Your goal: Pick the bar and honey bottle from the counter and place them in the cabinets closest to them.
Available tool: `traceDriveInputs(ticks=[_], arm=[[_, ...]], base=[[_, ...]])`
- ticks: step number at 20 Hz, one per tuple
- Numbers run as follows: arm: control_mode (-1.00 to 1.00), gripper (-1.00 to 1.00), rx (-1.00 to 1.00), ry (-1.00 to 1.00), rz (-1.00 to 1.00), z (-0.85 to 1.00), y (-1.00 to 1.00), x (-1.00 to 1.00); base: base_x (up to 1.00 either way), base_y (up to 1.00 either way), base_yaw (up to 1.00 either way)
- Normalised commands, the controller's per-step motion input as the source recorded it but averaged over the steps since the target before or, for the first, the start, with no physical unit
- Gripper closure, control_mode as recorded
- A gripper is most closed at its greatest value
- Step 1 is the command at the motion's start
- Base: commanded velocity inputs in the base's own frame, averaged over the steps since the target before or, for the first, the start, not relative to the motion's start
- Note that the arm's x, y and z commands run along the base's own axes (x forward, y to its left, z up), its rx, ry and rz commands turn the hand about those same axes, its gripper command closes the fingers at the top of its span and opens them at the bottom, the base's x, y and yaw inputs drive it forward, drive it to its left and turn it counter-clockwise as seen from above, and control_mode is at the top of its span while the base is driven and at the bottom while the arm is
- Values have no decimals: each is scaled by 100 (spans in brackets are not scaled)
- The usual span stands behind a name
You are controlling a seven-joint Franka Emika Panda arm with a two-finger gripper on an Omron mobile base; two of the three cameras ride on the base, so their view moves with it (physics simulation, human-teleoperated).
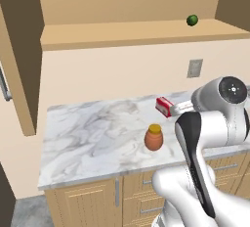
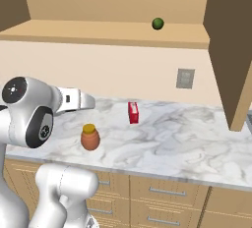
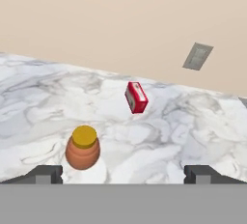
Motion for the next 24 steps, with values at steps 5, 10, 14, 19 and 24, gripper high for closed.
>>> traceDriveInputs(ticks=[5, 10, 14, 19, 24], arm=[[-100, -100, 0, 1, 0, -2, 19, 0], [-100, -100, 1, 4, 0, 0, 25, 0], [-100, -100, 0, 2, 0, -4, 13, 0], [-100, -100, 0, 0, 0, -1, 3, 0], [-100, -100, 2, 4, 0, -11, 1, 0]], base=[[0, 0, 0], [0, 0, 0], [0, 0, 0], [0, 0, 0], [0, 0, 0]])
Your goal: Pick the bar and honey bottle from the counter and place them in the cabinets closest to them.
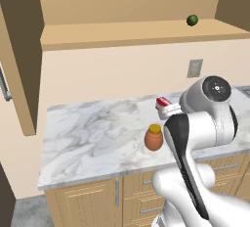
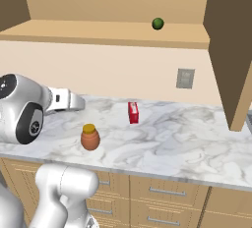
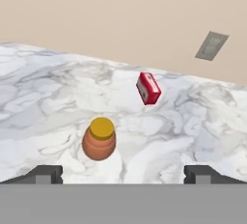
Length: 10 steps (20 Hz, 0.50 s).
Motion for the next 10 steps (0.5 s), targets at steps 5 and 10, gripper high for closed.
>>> traceDriveInputs(ticks=[5, 10], arm=[[-100, -100, 1, 10, 0, -36, 0, 2], [-100, -100, 0, 13, 0, -35, 4, 15]], base=[[0, 0, 0], [0, 0, 0]])
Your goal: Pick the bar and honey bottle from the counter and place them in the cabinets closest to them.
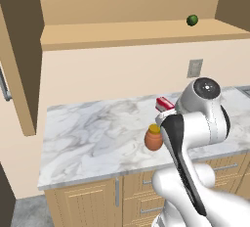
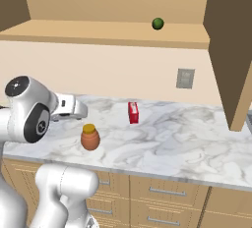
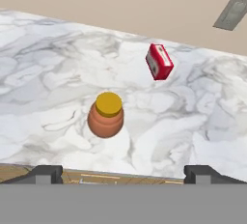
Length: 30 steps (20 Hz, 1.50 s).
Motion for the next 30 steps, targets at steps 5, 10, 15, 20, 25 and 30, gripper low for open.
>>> traceDriveInputs(ticks=[5, 10, 15, 20, 25, 30], arm=[[-100, -100, 0, 9, 0, -30, 7, 22], [-100, -100, 0, 7, 0, -27, 8, 28], [-100, -100, 0, 7, 0, -30, 2, 29], [-100, -100, 0, 6, 0, -26, 0, 33], [-100, -100, 0, 6, 0, -24, 0, 32], [-100, -100, 0, 6, 0, -26, 0, 38]], base=[[0, 0, 0], [0, 0, 0], [0, 0, 0], [0, 0, 0], [0, 0, 0], [0, 0, 0]])
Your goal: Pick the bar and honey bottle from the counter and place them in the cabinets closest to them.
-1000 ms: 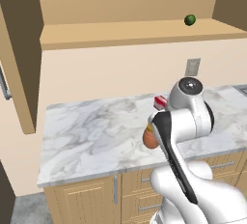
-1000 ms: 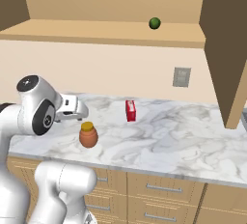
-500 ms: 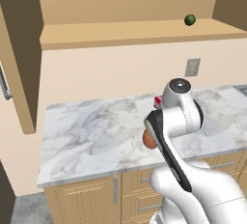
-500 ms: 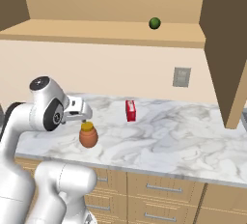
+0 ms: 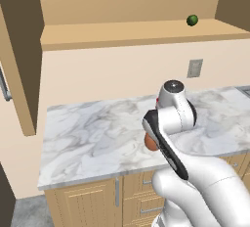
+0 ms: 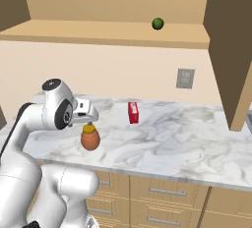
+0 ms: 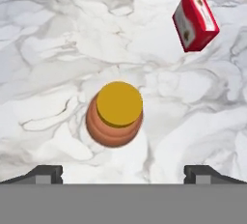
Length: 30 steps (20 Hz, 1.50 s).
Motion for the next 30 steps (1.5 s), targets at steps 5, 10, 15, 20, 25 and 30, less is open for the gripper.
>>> traceDriveInputs(ticks=[5, 10, 15, 20, 25, 30], arm=[[-100, -100, 0, 4, 0, -28, 0, 36], [-100, -100, 0, 2, 0, -31, 0, 31], [-100, -100, 0, 0, 0, -22, 4, 20], [-100, -100, 0, -1, 0, -18, 5, 13], [-100, -100, 1, 0, 0, -24, -3, 2], [-100, -100, 4, 0, 0, -21, -10, 0]], base=[[0, 0, 0], [0, 0, 0], [0, 0, 0], [0, 0, 0], [0, 0, 0], [0, 0, 0]])
